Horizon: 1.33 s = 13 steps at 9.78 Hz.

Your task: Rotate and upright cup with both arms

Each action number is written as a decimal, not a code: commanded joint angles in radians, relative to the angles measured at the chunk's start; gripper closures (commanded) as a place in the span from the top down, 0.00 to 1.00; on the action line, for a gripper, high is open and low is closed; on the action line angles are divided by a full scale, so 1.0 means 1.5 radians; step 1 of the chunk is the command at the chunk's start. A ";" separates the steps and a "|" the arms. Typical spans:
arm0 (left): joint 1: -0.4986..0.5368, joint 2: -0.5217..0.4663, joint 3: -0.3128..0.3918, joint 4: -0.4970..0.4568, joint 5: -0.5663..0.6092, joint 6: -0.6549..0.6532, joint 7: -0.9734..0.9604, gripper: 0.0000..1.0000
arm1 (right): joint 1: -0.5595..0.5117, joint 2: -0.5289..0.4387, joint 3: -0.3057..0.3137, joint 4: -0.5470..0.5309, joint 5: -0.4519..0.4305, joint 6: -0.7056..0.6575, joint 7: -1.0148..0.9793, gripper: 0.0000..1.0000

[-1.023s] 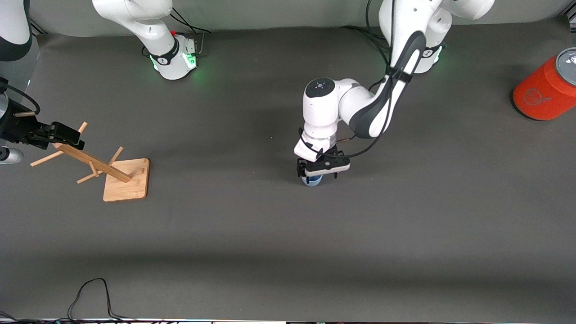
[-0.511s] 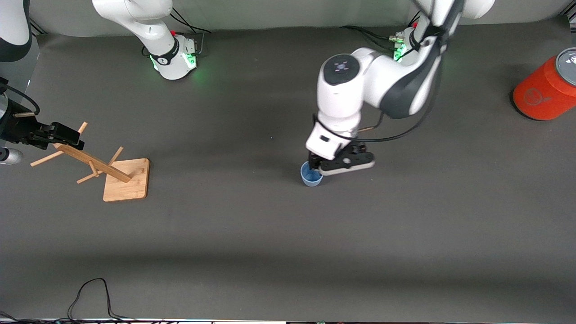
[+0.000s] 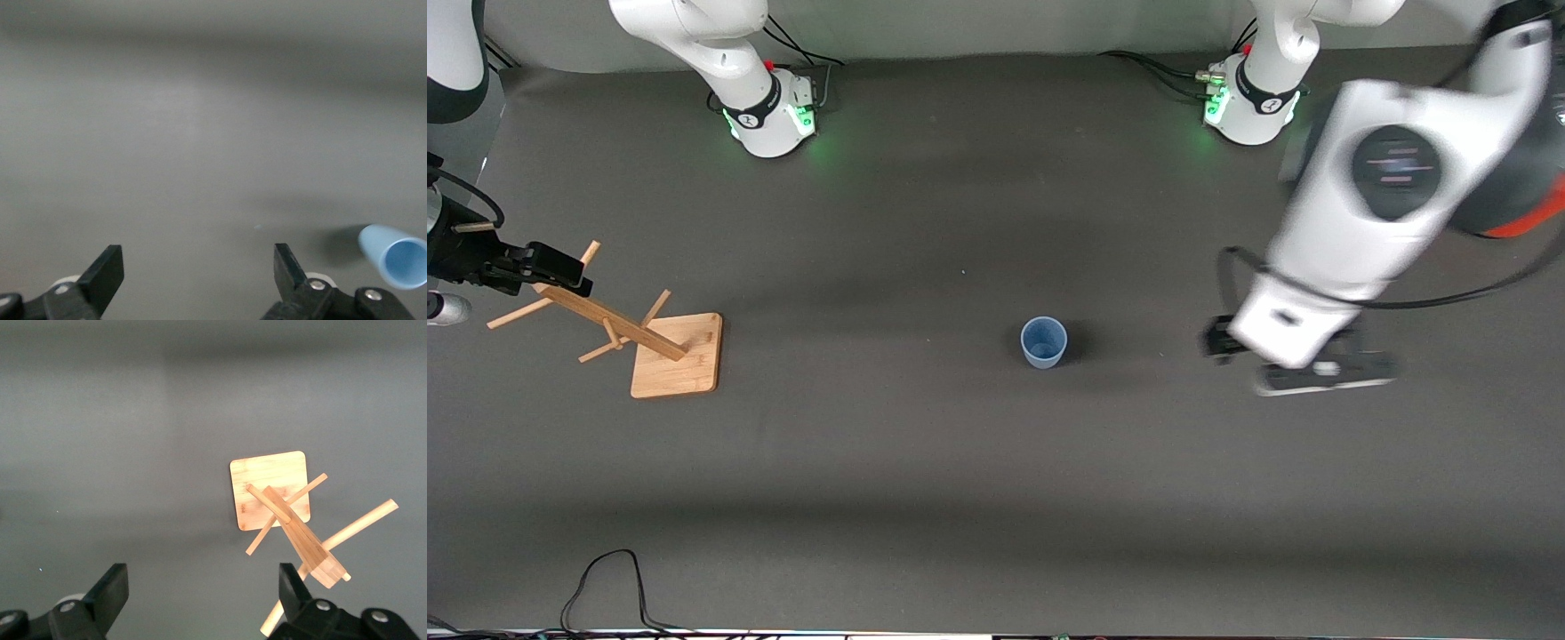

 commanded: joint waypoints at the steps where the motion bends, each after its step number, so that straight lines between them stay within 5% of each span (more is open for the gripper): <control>1: 0.097 -0.082 -0.008 -0.056 -0.057 -0.025 0.118 1.00 | -0.003 0.004 0.000 0.007 0.007 -0.003 0.007 1.00; 4: 0.107 -0.190 0.039 -0.201 -0.043 0.017 0.196 1.00 | -0.004 0.004 0.000 0.008 0.008 -0.003 0.007 1.00; 7: 0.089 -0.241 0.048 -0.200 -0.026 -0.048 0.163 1.00 | -0.003 0.004 0.000 0.009 0.008 -0.004 0.007 1.00; 13: 0.111 -0.211 0.035 -0.182 -0.023 -0.061 0.133 1.00 | 0.000 0.002 0.000 0.008 0.008 -0.005 0.008 1.00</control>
